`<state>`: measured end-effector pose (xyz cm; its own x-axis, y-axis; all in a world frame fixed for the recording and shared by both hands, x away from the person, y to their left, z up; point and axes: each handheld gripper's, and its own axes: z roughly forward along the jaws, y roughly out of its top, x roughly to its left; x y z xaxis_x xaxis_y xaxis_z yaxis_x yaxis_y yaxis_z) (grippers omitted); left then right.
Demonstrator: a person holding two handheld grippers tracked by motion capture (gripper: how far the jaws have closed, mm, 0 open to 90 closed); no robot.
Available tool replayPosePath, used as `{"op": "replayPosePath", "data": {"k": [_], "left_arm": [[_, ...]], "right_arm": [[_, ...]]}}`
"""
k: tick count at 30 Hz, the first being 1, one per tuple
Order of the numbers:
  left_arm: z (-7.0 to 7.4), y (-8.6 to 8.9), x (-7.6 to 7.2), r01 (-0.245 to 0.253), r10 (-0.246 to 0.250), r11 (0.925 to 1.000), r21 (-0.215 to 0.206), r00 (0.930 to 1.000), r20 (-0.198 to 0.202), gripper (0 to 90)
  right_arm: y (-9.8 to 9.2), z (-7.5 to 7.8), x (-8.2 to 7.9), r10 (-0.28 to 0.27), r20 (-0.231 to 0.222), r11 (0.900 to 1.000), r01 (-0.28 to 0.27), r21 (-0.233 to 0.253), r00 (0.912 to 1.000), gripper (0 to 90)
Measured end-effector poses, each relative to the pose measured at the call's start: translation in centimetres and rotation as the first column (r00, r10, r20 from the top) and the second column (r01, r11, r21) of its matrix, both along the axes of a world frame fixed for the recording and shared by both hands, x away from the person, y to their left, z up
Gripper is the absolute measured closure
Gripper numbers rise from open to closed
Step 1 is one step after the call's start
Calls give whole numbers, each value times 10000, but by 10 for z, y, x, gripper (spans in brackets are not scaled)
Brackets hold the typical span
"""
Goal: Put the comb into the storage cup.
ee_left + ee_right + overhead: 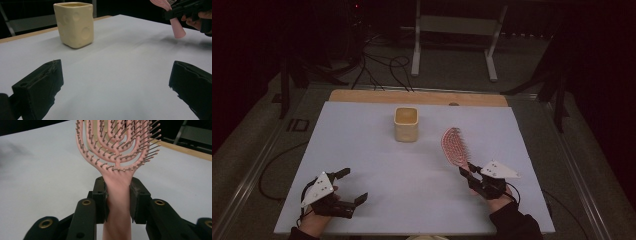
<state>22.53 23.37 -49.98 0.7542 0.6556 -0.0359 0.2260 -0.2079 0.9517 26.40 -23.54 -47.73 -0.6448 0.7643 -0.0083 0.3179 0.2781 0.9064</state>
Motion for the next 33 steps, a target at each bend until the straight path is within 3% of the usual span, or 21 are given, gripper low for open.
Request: {"op": "replayPosePath", "data": {"k": [5,16,33], "left_arm": [[0,-1,2,164,-164,9999,20,9992,-375,2],[8,-5,4,280,-273,9996,95,9968,-746,2],[45,-20,17,699,-705,9975,-93,9900,-1223,2]], "right_arm": [[-2,2,0,-54,79,9999,53,132,10000,703],[-2,5,-1,-85,82,9995,83,318,9999,704],[-4,8,0,-187,150,9985,179,520,9997,704]]}}
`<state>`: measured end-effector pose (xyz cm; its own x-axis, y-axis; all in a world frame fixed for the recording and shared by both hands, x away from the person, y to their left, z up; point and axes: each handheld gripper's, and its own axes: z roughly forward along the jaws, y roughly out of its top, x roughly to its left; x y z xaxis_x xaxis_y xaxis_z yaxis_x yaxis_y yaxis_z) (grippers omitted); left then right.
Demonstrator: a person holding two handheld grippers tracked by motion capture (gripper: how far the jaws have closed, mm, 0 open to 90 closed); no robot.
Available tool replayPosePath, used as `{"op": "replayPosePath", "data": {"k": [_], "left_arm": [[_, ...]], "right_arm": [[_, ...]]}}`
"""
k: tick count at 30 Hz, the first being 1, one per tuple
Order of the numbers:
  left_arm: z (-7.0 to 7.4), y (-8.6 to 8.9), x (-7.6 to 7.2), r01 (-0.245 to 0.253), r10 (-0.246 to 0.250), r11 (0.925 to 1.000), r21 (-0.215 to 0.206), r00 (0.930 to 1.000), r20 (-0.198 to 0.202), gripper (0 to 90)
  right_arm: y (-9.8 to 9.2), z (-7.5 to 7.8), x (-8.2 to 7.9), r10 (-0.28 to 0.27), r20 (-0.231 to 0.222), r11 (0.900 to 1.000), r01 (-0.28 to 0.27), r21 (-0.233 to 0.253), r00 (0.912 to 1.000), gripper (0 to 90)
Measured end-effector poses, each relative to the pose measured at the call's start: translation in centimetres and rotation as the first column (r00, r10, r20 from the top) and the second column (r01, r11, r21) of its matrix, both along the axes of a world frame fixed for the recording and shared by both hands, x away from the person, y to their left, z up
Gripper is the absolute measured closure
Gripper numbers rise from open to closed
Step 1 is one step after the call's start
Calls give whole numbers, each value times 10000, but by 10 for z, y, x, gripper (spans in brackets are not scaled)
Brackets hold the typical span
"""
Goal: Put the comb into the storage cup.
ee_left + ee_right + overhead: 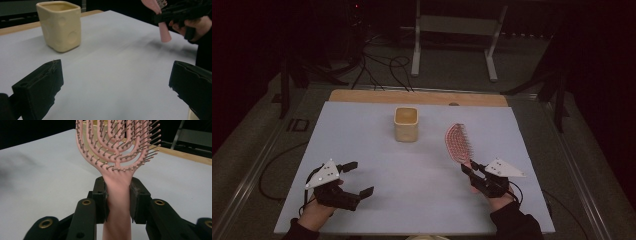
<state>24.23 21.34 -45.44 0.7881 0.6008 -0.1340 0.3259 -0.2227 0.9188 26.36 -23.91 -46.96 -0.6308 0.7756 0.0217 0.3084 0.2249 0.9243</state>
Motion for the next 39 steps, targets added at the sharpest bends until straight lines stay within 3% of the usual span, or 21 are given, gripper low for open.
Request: {"op": "replayPosePath", "data": {"k": [19,36,39], "left_arm": [[39,-26,23,229,-242,9989,-412,9993,-299,3],[65,-63,41,691,-733,9960,-568,9943,-770,3],[68,-71,43,787,-817,9959,-439,9941,-716,3]], "right_arm": [[0,1,-1,-90,38,10000,90,17,10000,704],[0,1,-1,-117,44,9999,117,41,9999,704],[0,1,-1,-121,45,9999,121,33,9999,704]]}}
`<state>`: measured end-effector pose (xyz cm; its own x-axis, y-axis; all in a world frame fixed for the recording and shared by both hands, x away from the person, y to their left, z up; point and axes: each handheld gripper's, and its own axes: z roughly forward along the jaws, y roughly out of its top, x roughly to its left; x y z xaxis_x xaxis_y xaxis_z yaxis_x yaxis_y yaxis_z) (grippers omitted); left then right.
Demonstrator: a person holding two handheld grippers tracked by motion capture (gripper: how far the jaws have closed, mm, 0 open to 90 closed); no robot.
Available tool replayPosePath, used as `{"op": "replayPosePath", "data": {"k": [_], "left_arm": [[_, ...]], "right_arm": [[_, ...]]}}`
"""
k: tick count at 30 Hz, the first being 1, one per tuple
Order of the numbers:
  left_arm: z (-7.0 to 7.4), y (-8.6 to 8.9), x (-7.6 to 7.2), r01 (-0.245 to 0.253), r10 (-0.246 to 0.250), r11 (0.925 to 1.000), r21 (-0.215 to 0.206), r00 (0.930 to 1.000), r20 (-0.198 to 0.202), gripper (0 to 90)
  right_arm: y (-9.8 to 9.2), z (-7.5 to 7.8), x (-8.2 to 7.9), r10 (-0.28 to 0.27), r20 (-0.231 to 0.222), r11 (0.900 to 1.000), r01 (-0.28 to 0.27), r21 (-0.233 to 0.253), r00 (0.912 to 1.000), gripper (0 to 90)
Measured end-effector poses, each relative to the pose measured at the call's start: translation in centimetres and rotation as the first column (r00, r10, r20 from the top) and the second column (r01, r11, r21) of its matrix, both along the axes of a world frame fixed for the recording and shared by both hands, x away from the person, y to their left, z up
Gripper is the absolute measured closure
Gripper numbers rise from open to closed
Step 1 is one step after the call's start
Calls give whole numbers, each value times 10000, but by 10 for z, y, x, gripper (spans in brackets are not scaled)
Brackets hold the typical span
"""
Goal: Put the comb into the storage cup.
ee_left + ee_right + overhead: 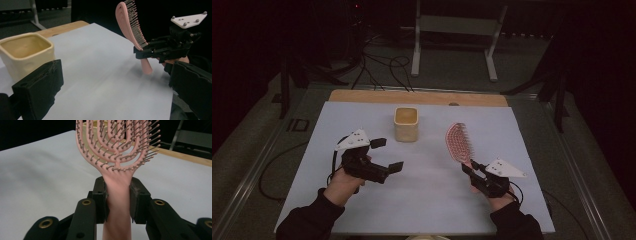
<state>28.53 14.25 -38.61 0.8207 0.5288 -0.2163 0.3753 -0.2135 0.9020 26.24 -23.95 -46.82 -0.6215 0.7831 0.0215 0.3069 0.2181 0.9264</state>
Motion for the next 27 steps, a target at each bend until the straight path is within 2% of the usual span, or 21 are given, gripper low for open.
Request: {"op": "replayPosePath", "data": {"k": [3,14,23,27], "left_arm": [[3,-6,2,-196,196,9998,36,9998,-38,3],[15,-30,13,-386,385,9992,-27,9985,-379,3],[21,-52,22,-301,289,9995,-139,9967,-760,3],[25,-62,24,-238,223,9996,-174,9965,-804,3]], "right_arm": [[0,0,0,26,-32,10000,-26,59,10000,704],[0,0,1,59,-74,10000,-58,42,10000,704],[1,-1,1,52,-35,10000,-52,40,10000,704],[1,-1,1,100,-63,9999,-100,41,9999,704]]}}
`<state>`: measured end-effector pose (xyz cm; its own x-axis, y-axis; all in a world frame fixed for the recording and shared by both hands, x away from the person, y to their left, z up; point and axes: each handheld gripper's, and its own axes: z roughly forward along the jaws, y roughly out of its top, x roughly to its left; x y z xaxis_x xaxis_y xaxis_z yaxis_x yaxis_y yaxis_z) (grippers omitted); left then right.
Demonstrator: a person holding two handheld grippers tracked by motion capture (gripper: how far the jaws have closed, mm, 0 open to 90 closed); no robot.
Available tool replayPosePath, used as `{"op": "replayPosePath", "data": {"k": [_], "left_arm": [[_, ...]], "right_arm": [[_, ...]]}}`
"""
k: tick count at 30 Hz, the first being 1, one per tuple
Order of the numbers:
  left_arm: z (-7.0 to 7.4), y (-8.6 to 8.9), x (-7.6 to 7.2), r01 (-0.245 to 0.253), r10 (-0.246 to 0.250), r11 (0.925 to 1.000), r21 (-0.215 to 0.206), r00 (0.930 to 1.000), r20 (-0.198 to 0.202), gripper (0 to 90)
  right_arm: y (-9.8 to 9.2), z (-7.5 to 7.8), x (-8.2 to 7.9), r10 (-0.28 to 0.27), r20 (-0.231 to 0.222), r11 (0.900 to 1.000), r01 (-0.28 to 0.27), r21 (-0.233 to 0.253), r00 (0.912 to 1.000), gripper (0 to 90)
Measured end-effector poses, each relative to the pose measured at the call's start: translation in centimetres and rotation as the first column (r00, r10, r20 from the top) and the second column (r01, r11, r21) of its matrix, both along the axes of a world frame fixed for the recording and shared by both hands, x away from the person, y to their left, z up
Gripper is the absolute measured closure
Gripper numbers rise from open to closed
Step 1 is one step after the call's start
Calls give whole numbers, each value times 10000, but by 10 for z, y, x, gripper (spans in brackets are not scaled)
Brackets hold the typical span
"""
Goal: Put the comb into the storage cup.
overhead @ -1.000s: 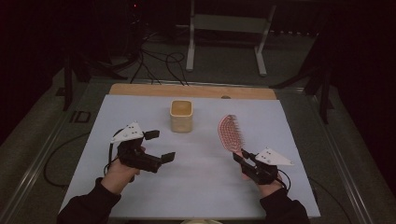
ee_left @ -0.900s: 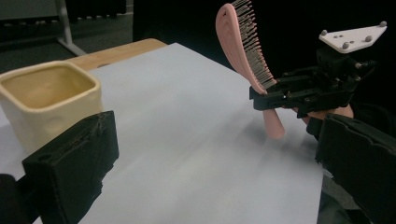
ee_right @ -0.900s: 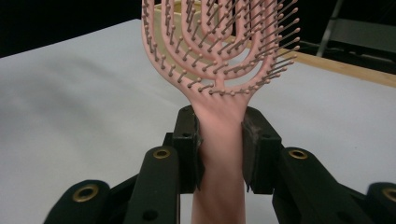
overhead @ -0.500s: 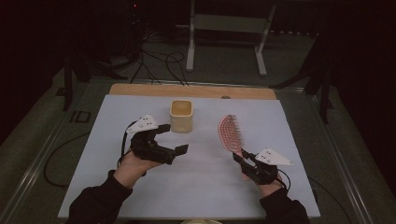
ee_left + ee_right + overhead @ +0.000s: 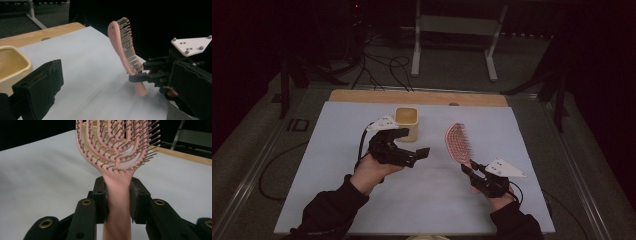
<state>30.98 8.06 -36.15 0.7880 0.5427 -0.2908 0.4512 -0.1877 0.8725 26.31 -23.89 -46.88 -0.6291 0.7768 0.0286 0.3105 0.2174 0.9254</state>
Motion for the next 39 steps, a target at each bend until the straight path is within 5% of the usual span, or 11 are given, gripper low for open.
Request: {"op": "replayPosePath", "data": {"k": [15,39], "left_arm": [[8,-42,14,-41,46,9999,142,9993,-379,3],[-9,-84,36,-237,242,9997,53,9900,-1392,25]], "right_arm": [[-1,0,0,4,-48,10000,-4,28,10000,704],[-1,0,0,48,-2,10000,-48,-39,10000,704]]}}
